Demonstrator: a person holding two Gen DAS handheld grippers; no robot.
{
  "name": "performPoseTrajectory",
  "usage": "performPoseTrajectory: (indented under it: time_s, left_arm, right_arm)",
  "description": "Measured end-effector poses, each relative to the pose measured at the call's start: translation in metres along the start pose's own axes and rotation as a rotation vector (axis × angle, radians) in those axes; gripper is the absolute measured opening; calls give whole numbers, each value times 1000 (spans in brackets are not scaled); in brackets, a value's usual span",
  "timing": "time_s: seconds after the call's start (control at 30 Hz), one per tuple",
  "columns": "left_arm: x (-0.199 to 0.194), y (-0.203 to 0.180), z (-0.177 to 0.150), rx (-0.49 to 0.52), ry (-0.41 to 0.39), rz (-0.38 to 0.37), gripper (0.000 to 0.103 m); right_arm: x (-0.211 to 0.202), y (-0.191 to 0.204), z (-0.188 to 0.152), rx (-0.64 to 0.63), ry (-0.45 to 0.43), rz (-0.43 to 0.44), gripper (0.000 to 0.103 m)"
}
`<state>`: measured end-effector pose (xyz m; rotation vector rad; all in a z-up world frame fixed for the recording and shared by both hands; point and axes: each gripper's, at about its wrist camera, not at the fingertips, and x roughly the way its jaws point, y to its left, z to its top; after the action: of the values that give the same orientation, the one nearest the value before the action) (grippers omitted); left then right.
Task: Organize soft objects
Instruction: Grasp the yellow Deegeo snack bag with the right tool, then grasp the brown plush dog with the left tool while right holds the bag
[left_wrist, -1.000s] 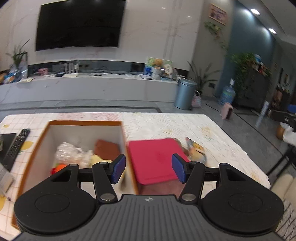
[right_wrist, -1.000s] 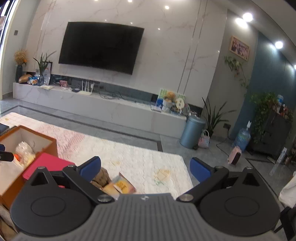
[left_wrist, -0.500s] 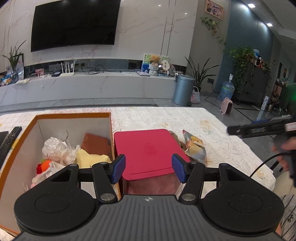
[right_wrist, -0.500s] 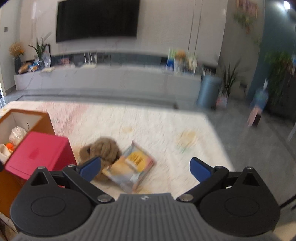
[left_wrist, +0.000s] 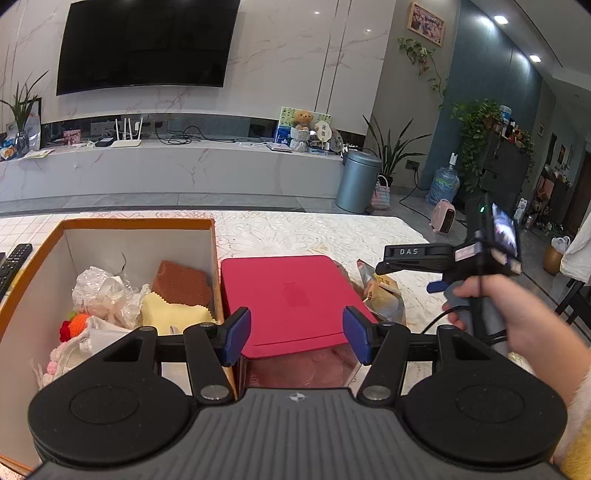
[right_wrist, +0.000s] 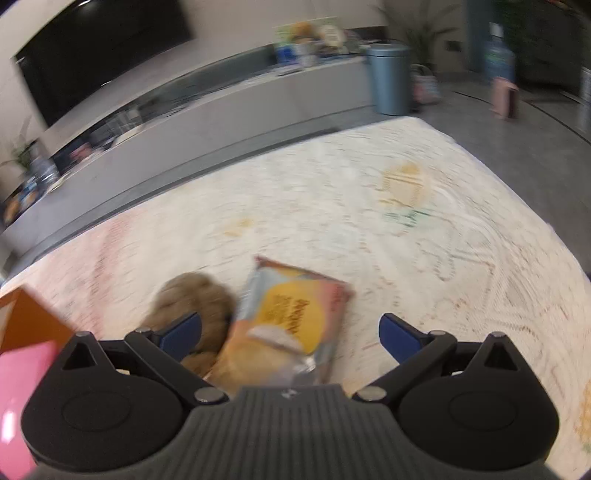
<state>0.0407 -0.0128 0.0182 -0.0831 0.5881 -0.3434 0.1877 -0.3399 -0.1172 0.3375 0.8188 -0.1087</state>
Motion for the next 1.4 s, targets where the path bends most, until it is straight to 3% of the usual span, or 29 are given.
performPoseTrajectory:
  time_s: [0.2, 0.57, 0.63, 0.7, 0.9, 1.17, 1.4]
  left_arm:
    - [10, 7, 2, -32, 56, 3, 67]
    - [12, 9, -3, -34, 62, 16, 67]
    - [10, 8, -3, -39, 62, 8, 67]
    - [10, 7, -2, -38, 63, 12, 67]
    - [9, 7, -2, -39, 64, 15, 67]
    - [4, 6, -2, -42, 52, 6, 67]
    - [0, -5, 11, -40, 56, 17, 67]
  right_arm:
    - [21, -10, -7, 85, 33, 31, 100]
    - [44, -4, -12, -19, 90, 53, 100]
    - [43, -1, -14, -64, 83, 53, 94]
    - [41, 1, -14, -99, 80, 66, 77]
    - [26, -3, -17, -154, 113, 63, 61]
    - [2, 6, -40, -401, 166, -46, 61]
    - [9, 12, -41, -419, 168, -38, 67]
